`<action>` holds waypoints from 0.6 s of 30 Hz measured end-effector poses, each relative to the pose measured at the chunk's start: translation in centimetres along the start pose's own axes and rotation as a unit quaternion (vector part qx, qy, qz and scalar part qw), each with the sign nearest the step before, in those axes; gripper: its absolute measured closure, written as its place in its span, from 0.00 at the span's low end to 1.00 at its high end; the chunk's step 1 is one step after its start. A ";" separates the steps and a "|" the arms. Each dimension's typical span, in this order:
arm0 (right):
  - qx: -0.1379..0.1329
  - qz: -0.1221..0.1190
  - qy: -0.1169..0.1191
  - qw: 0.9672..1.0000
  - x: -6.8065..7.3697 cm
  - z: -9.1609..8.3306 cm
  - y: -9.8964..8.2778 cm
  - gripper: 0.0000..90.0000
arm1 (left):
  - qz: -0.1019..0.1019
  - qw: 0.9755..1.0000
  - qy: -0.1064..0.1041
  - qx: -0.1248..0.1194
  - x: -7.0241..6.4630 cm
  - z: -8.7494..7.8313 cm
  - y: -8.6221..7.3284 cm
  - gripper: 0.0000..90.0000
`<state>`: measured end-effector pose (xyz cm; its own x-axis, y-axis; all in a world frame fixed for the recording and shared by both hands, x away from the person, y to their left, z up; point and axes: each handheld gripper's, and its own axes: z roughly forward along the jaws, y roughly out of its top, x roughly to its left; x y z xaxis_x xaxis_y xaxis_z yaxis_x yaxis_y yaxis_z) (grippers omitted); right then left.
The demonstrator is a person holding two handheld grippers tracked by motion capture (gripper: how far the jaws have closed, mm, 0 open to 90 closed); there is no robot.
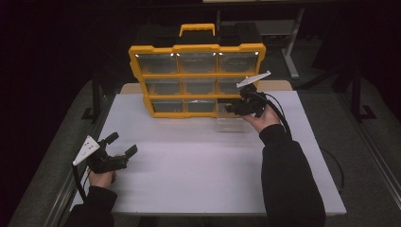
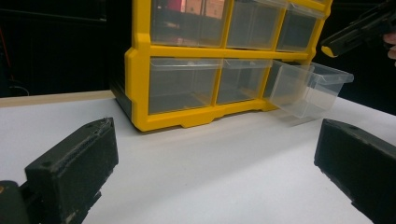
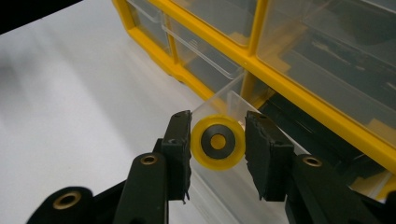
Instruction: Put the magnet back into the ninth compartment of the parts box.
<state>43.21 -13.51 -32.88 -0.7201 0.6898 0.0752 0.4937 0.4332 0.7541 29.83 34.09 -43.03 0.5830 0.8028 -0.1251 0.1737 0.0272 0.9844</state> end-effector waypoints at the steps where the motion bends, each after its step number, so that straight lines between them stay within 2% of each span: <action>1: 0.001 0.003 0.000 1.000 -0.1 0.1 0.0 0.68 | 0.000 1.000 0.000 0.001 0.0 0.0 0.0 0.00; 10: -0.004 0.024 -0.010 1.000 -1.3 0.1 -0.4 0.68 | 0.000 1.000 0.001 0.004 0.0 0.1 -0.1 0.00; 16: 0.006 0.040 -0.015 0.999 -2.0 0.3 -0.8 0.67 | 0.000 1.000 0.001 0.003 0.0 0.0 0.0 0.00; 18: 0.007 0.042 -0.014 0.999 -2.1 0.4 -0.9 0.63 | 0.001 1.000 0.001 0.003 0.0 0.0 0.0 0.00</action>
<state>44.46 -15.07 -33.95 -0.6623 0.7395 0.1203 0.5592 0.3810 0.7363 29.88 34.08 -43.08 0.5819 0.8039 -0.1229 0.1781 0.0215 0.9838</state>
